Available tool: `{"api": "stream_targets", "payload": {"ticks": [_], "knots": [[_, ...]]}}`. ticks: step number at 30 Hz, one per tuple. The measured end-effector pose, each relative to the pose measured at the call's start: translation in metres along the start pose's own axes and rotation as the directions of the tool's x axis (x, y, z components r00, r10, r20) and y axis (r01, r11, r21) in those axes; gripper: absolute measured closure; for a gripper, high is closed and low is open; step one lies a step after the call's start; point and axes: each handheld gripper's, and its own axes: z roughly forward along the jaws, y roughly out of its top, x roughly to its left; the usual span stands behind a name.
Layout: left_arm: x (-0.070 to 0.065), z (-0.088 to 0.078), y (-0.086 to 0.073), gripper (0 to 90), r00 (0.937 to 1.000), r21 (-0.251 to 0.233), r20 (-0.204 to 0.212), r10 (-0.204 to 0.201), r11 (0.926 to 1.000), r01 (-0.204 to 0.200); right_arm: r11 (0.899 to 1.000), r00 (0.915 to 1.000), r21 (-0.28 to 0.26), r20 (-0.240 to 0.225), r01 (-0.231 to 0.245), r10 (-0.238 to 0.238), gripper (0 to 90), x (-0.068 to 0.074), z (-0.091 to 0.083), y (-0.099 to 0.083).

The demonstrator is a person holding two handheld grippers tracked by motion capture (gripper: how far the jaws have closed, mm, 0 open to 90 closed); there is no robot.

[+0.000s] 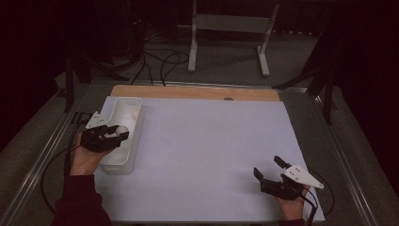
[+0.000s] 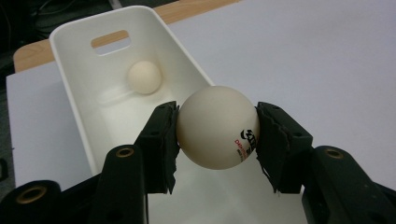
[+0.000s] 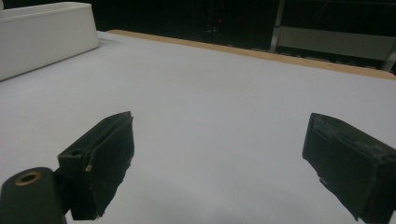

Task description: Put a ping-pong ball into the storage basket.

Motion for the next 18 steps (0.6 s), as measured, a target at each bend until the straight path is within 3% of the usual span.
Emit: {"api": "stream_targets", "payload": {"ticks": [15, 16, 17, 18], "knots": [[0.009, -0.009, -0.007, 49.9, 0.9988, -0.012, -0.033, -0.037, 0.9993, 0.037, 1.0, 1.0, -0.001, 0.0, -0.003, 0.003, 8.8, 0.0, 0.0, 0.0], [0.01, -0.01, -0.007, 49.9, 0.9968, -0.022, -0.048, -0.064, 0.9978, 0.063, 1.0, 1.0, -0.001, 0.0, -0.002, 0.001, 8.8, 0.0, 0.0, 0.0], [0.011, -0.011, -0.007, 32.4, 0.9965, -0.027, -0.048, -0.069, 0.9973, 0.068, 1.0, 1.0, 0.0, 0.0, -0.001, 0.001, 8.8, 0.0, 0.0, 0.0], [0.011, -0.011, -0.006, 25.9, 0.9958, -0.031, -0.055, -0.073, 0.9969, 0.072, 1.0, 1.0, 0.001, 0.001, -0.001, 0.001, 8.8, 0.0, 0.0, 0.0]]}}
